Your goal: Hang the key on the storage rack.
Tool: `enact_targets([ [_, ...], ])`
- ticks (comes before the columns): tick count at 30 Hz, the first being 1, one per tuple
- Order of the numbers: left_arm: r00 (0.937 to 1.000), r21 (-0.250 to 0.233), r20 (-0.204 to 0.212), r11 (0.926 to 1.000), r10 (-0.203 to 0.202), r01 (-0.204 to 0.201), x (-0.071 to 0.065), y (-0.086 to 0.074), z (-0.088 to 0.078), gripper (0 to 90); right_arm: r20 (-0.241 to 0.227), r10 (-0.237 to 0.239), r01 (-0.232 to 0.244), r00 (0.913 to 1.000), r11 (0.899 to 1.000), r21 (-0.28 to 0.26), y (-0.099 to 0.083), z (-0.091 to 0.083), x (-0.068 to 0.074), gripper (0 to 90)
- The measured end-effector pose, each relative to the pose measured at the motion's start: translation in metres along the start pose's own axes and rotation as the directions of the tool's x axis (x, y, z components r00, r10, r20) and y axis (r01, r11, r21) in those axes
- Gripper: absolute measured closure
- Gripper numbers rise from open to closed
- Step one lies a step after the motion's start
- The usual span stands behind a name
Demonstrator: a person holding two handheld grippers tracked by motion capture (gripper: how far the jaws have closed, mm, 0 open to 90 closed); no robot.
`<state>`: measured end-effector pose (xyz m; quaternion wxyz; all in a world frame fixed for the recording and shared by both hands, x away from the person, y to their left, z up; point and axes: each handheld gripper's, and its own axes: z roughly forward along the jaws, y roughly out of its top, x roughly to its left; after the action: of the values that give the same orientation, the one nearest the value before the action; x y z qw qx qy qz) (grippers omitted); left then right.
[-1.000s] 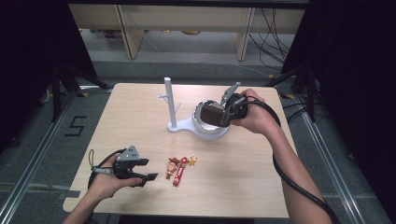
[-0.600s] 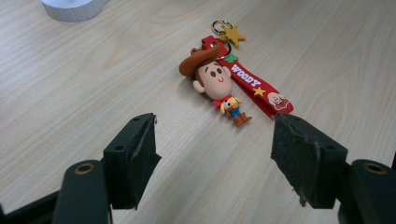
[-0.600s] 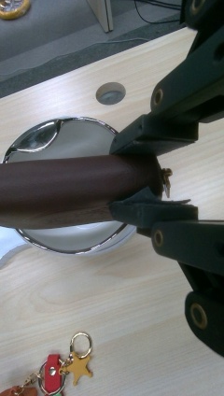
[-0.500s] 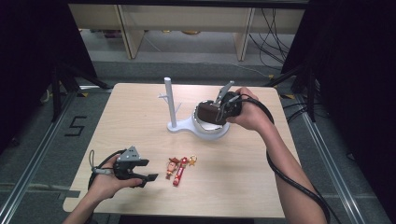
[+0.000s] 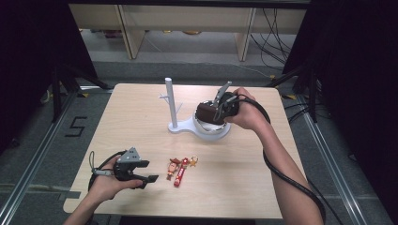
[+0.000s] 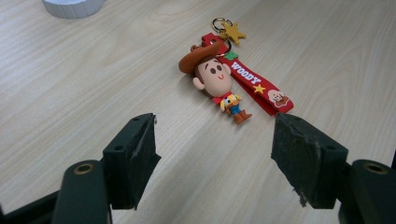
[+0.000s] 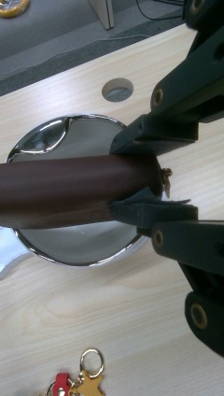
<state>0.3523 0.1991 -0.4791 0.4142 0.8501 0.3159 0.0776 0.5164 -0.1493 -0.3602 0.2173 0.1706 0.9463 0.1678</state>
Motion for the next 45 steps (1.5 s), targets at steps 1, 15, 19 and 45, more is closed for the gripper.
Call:
enact_targets([
  [1, 1.0, 0.0, 0.001, 1.0, 0.0, 0.0, 0.0, 0.0, 0.0, 29.9, 0.0, 0.0, 0.0, 1.0, 1.0, 0.0, 0.0, 0.0, 0.0, 68.8],
  [15, 1.0, 0.008, 0.004, 1.0, 0.005, -0.005, 0.0, -0.001, 0.0, 29.8, -0.033, 0.02, -0.02, 0.9992, 1.0, 0.011, -0.002, 0.015, 0.0, 68.5],
  [19, 1.0, 0.002, 0.007, 1.0, -0.001, 0.001, 0.0, -0.001, 0.001, 29.3, -0.042, 0.027, -0.026, 0.9987, 1.0, 0.012, -0.003, 0.02, 0.0, 68.1],
  [45, 0.9994, -0.023, 0.011, 0.9992, -0.032, 0.033, -0.002, 0.001, 0.004, 31.0, 0.062, 0.292, -0.285, 0.9542, 0.953, -0.103, -0.028, 0.004, -0.016, 48.0],
])
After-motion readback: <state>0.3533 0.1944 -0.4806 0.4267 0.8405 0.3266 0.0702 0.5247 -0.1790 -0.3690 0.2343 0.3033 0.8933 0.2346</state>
